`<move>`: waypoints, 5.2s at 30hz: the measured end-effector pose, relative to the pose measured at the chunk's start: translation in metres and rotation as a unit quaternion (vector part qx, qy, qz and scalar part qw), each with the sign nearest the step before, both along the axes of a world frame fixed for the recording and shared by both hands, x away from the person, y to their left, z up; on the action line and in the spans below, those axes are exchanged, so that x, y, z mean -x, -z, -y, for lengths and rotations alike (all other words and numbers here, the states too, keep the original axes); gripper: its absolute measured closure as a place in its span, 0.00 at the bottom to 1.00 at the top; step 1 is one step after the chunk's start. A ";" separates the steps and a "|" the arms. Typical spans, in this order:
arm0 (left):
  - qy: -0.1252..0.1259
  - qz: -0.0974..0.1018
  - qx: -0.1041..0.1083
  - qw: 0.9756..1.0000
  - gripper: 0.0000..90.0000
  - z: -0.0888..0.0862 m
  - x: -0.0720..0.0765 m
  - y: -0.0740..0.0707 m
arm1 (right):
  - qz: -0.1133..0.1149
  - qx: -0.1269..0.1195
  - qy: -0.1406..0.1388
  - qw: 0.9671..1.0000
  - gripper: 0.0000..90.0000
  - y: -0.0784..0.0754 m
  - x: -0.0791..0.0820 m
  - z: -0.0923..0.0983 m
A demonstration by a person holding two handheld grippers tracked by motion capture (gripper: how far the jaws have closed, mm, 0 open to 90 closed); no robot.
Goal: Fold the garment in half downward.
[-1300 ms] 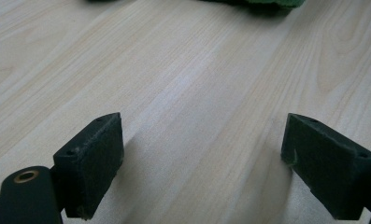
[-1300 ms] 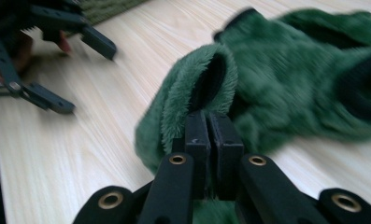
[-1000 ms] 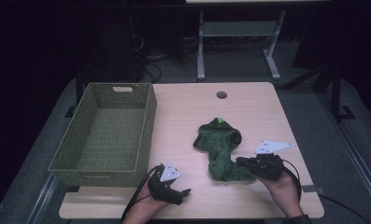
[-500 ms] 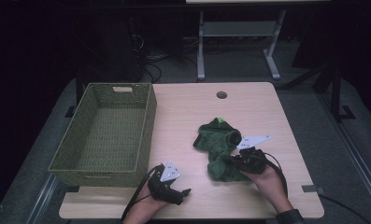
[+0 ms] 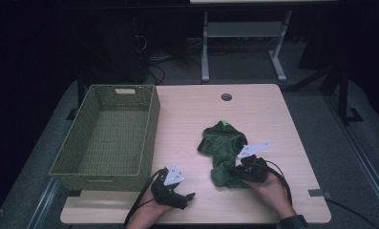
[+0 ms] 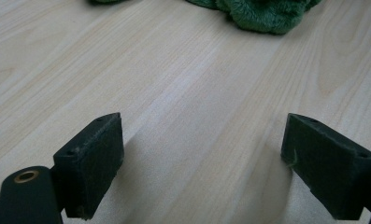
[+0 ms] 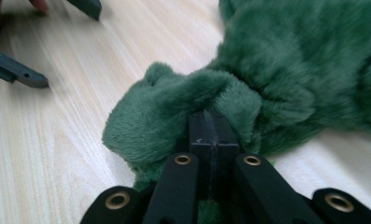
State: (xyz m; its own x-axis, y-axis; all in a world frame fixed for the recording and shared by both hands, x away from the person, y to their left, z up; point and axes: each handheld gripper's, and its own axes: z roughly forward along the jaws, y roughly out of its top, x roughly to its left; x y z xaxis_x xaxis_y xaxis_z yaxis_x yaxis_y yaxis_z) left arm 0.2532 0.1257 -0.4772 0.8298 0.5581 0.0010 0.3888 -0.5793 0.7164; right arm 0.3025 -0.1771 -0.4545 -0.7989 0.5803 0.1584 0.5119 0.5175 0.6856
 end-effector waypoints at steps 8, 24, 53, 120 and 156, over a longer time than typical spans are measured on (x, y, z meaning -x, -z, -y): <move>-0.002 -0.001 -0.001 1.000 0.14 0.000 -0.001 0.000 | 0.046 -0.035 0.031 0.998 0.76 -0.026 0.012 0.032; -0.002 0.000 -0.002 1.000 0.14 0.000 -0.001 0.000 | 0.029 -0.004 0.066 0.997 0.56 -0.005 0.051 0.102; 0.004 0.001 -0.002 1.000 0.13 0.000 -0.002 0.000 | 0.032 -0.056 0.041 0.997 0.92 -0.009 0.055 0.111; 0.006 -0.001 0.002 1.000 0.13 0.002 -0.003 0.000 | -0.005 0.015 -0.027 1.000 0.95 -0.001 -0.008 -0.011; 0.028 -0.012 0.035 0.999 0.42 0.044 -0.106 -0.065 | 0.045 -0.017 0.058 0.997 0.54 -0.058 -0.067 0.041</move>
State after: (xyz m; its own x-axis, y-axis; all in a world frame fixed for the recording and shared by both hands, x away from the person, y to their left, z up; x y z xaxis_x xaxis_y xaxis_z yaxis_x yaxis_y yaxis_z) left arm 0.3588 0.0821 -0.4126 0.8591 0.5086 -0.0571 0.3747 -0.5489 0.7472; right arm 0.3692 -0.2181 -0.3963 -0.7389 0.6648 0.1100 0.5024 0.4348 0.7473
